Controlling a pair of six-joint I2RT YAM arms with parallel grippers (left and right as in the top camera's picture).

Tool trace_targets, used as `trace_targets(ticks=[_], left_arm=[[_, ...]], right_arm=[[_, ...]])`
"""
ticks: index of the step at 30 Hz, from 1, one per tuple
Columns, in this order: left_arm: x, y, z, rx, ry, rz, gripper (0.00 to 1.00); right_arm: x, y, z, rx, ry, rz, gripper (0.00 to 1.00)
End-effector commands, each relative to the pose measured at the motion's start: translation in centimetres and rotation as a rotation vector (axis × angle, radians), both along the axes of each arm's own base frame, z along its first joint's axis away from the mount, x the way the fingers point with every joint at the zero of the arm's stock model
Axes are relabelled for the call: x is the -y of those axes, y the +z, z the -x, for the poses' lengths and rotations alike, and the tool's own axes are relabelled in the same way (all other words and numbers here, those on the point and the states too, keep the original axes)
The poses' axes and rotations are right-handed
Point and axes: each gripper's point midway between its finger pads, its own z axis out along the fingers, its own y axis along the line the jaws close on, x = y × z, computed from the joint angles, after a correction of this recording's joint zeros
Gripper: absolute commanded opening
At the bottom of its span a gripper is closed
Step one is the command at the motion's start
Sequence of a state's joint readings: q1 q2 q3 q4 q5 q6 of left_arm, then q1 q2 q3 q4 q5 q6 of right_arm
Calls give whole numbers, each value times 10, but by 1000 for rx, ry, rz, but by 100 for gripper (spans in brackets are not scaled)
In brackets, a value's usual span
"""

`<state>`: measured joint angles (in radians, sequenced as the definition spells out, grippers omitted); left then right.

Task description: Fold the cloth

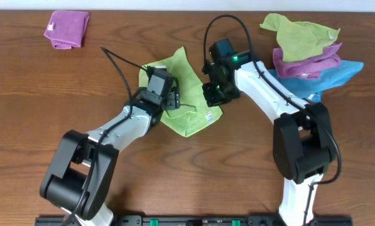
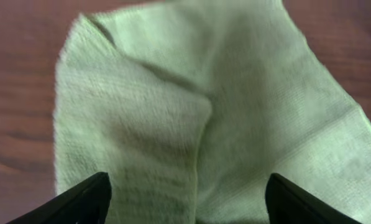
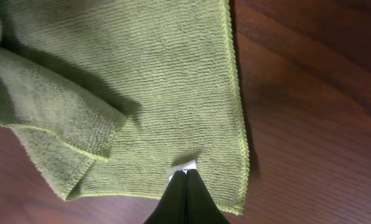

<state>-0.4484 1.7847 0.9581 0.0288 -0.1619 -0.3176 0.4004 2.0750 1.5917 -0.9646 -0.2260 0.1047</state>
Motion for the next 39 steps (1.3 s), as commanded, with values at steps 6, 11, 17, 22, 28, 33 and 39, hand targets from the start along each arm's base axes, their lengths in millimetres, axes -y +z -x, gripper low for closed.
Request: trace_targets(ticks=[6, 11, 17, 22, 28, 33, 39], left_arm=[[-22, 1, -18, 86, 61, -161, 73], [-22, -10, -16, 60, 56, -172, 73], [-29, -4, -20, 82, 87, -199, 22], [-38, -2, -17, 75, 114, -244, 7], [-60, 18, -4, 66, 184, -318, 5], [-73, 35, 17, 19, 203, -337, 5], [-109, 27, 70, -185, 295, -398, 6]], right_arm=[[-5, 4, 3, -2, 21, -29, 1], [-7, 5, 3, -5, 22, -40, 2], [-7, 5, 3, -5, 22, -39, 2], [-7, 5, 2, 1, 22, -42, 1], [-8, 5, 0, 9, 22, -45, 1], [-9, 6, -3, 19, 22, -50, 2], [-12, 7, -1, 13, 24, -67, 1]])
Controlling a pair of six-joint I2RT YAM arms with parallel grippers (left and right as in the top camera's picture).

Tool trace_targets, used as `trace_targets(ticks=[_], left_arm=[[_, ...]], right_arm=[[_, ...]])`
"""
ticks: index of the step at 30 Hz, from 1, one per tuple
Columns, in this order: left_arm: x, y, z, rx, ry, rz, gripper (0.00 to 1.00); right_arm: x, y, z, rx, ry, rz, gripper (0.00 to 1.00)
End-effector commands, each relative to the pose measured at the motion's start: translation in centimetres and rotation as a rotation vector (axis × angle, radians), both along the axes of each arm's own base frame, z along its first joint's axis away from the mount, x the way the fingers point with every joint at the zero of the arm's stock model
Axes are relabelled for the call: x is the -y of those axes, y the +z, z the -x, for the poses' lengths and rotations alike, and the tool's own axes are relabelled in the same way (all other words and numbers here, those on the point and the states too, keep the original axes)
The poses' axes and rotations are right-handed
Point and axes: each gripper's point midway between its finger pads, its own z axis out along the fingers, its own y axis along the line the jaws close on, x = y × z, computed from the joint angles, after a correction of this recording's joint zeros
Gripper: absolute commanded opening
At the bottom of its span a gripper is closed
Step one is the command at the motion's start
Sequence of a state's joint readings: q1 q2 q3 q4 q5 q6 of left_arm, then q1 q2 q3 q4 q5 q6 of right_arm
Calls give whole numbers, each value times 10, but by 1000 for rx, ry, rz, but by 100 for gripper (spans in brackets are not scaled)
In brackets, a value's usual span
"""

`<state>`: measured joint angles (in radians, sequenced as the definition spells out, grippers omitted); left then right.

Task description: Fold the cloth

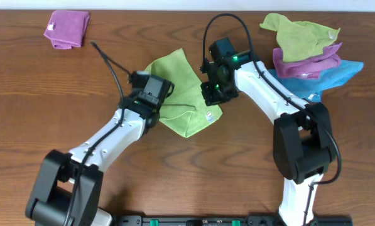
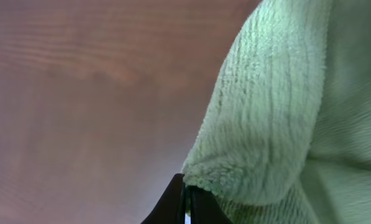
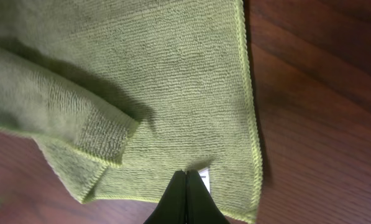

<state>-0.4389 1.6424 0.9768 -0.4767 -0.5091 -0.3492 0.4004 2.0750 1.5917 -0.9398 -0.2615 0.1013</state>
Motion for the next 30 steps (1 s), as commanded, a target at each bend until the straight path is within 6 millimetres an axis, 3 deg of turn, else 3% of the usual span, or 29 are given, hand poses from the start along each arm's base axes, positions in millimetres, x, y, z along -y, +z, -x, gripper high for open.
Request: trace_targets(ticks=[1, 4, 5, 6, 7, 9, 10, 14, 19, 24, 30], left_arm=[[-21, 4, 14, -22, 105, -24, 6], [-44, 7, 30, -47, 198, -93, 6], [-49, 8, 32, -45, 218, -103, 13], [-53, 8, 32, -43, 232, -109, 29], [-56, 8, 31, -42, 243, -107, 52], [-61, 7, 31, -33, 286, -83, 52], [-60, 3, 33, -46, 309, -28, 59], [-46, 5, 34, -57, 301, 102, 59], [-52, 46, 32, 70, 308, 147, 61], [-60, 62, 41, 107, 352, 182, 60], [-18, 54, 23, 107, 335, 449, 63]], right_arm=[[-5, 4, 2, 1, 17, -29, 1], [-6, 5, 2, -1, 18, -35, 1], [-6, 5, 2, -2, 18, -35, 2], [-6, 5, 2, -2, 18, -35, 2], [-6, 5, 3, -2, 18, -35, 1], [-7, 5, 3, -6, 21, -42, 1], [-11, 6, 6, -14, 26, -59, 2], [-15, 6, 10, -21, 50, -66, 1], [-21, 7, 13, -17, 80, -72, 1], [-23, 8, 12, -12, 88, -82, 1], [-51, 16, 16, 18, 188, -191, 1]])
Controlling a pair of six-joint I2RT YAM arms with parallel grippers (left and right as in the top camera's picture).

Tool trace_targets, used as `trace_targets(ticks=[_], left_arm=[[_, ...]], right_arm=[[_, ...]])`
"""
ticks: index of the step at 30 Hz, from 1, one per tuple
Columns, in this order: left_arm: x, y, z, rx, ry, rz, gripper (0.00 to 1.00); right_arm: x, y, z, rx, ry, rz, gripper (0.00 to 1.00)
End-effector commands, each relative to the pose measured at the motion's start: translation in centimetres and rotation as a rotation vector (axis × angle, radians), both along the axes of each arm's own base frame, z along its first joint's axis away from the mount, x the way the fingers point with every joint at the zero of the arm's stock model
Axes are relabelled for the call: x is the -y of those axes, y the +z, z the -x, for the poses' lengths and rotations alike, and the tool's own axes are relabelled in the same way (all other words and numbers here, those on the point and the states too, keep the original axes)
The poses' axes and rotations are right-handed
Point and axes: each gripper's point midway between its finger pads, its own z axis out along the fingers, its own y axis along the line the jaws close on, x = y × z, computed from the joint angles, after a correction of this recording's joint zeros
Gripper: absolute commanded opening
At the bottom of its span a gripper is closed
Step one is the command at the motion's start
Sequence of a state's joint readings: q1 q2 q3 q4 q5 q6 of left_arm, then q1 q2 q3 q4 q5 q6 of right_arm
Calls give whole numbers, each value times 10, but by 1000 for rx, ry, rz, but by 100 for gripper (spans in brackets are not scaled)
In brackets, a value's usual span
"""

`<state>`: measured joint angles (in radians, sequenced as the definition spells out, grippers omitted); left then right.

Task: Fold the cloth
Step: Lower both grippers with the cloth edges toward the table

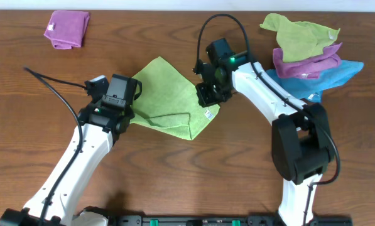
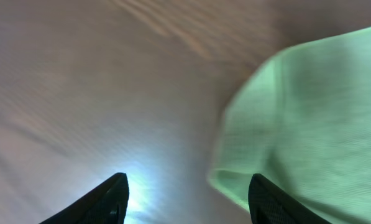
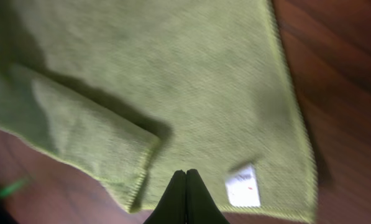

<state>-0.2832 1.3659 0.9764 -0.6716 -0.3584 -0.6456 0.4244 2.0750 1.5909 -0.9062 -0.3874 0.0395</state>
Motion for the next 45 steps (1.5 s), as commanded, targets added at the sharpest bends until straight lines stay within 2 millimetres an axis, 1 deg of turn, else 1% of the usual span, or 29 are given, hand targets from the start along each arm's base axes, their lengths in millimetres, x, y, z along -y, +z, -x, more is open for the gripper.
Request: trace_targets(ticks=[1, 4, 6, 9, 11, 16, 22, 29, 34, 36, 41, 45], left_arm=[[29, -3, -15, 32, -26, 172, 63], [39, -7, -34, 77, -45, 204, 64], [41, -18, -48, 87, -48, 204, 65], [39, -34, -59, 79, -35, 210, 66], [41, -39, -66, 79, -38, 262, 68], [40, -34, -81, 121, -40, 399, 69], [36, -33, -82, 120, -35, 455, 70], [35, -33, -83, 121, -35, 455, 73], [32, -33, -83, 125, -26, 443, 74], [26, -33, -85, 132, -12, 442, 74], [4, -31, -88, 146, 37, 484, 75], [-9, -29, -88, 150, 62, 572, 74]], right_arm=[[-25, 9, 8, 35, 101, -72, 1], [-40, 11, 6, 86, 148, -92, 1], [-51, 11, 4, 128, 177, -98, 1], [-54, 4, -2, 161, 179, -68, 1], [-54, -3, -1, 143, 174, -60, 1], [-53, -28, 7, 74, 174, -41, 1], [-54, -49, 13, 31, 179, -21, 1], [-62, -48, 39, -73, 203, -65, 1], [-66, -45, 64, -163, 226, -72, 1], [-68, -44, 75, -198, 238, -72, 1], [-75, -43, 99, -252, 280, -48, 1], [-87, -36, 128, -329, 323, -70, 1]])
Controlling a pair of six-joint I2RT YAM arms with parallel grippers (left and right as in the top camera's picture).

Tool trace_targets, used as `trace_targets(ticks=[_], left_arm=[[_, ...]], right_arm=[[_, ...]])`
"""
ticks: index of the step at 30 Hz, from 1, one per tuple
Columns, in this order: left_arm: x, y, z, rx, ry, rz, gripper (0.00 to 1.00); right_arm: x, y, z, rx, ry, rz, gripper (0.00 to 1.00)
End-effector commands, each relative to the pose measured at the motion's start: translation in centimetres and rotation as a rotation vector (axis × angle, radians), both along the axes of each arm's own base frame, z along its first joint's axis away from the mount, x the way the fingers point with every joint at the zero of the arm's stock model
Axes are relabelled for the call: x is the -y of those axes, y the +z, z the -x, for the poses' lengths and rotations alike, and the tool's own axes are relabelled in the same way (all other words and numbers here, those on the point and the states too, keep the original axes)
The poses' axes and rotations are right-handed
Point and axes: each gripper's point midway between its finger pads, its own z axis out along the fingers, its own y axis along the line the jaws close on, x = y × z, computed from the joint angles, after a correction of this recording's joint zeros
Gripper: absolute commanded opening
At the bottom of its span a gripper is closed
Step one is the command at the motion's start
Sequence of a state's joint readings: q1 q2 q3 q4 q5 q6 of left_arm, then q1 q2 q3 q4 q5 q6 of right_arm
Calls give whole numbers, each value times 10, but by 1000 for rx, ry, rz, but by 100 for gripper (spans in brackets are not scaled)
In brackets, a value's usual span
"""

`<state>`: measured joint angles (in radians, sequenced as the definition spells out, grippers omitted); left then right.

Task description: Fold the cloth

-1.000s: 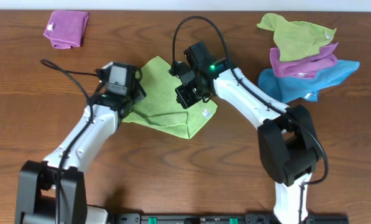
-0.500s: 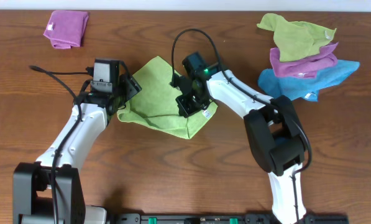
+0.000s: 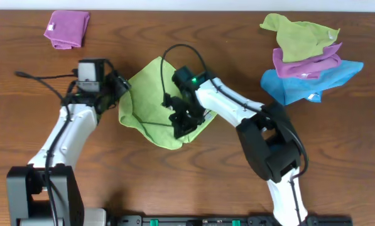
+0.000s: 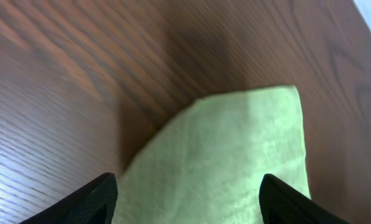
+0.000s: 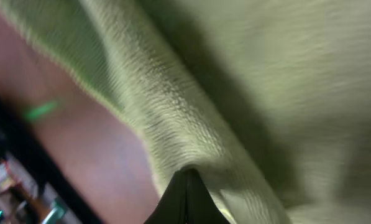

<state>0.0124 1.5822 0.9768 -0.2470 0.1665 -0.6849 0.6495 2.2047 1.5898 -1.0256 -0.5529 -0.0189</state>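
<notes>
A lime green cloth [image 3: 146, 94] lies rumpled on the wooden table, with a fold running across its lower half. My left gripper [image 3: 116, 86] stands open at the cloth's left edge. In the left wrist view the cloth [image 4: 235, 149] spreads between and beyond the gripper's [image 4: 188, 208] wide-apart fingers [image 4: 92, 199]. My right gripper [image 3: 182, 123] is shut on the cloth over its lower right part. In the right wrist view that gripper's [image 5: 186, 186] closed tips pinch a thick ridge of the cloth [image 5: 173, 106], lifted off the table.
A folded purple cloth [image 3: 68, 28] lies at the back left. At the back right is a pile of loose cloths: green [image 3: 297, 31], purple [image 3: 306, 61] and blue [image 3: 313, 80]. Both arms' cables hang over the cloth area.
My right gripper, still shut, has moved from the cloth's right edge to its lower middle, with the right part drawn leftward. The white tag no longer shows. My left gripper has shifted slightly up and left, still open.
At first my left gripper hung open over the crumpled cloth while the right pinched its right edge by the tag. Then the left was shut on a left fold. Then the cloth lay spread leftward, left gripper open. Now the right side is pulled over the middle.
</notes>
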Motion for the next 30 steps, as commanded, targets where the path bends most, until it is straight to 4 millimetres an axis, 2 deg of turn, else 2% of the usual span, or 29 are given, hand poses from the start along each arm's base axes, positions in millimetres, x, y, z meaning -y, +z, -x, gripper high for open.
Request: trace_targets(ticks=[1, 7, 12, 15, 19, 22, 25, 27, 30], left_arm=[[-6, 5, -2, 9, 5, 93, 74], [-17, 6, 0, 6, 14, 140, 74], [-16, 4, 3, -1, -15, 124, 75], [-14, 3, 6, -12, -25, 131, 74], [5, 6, 10, 1, -159, 158, 65], [8, -1, 21, -54, -163, 166, 66], [9, -11, 39, -137, -165, 167, 68], [20, -13, 48, -165, -225, 167, 60], [42, -16, 54, -174, -334, 103, 58]], right_arm=[[-17, 5, 27, -75, 46, -42, 1], [-21, 8, 63, -122, 146, -6, 1], [-24, 18, 58, -97, 146, -26, 1], [-23, 34, 40, -35, 126, -50, 1], [-5, 53, -3, 147, 87, 6, 1], [13, 64, -36, 256, 32, 29, 1], [29, 68, -62, 275, -60, 13, 1], [38, 69, -74, 277, -100, -5, 1], [45, 71, -88, 299, -135, -19, 1]])
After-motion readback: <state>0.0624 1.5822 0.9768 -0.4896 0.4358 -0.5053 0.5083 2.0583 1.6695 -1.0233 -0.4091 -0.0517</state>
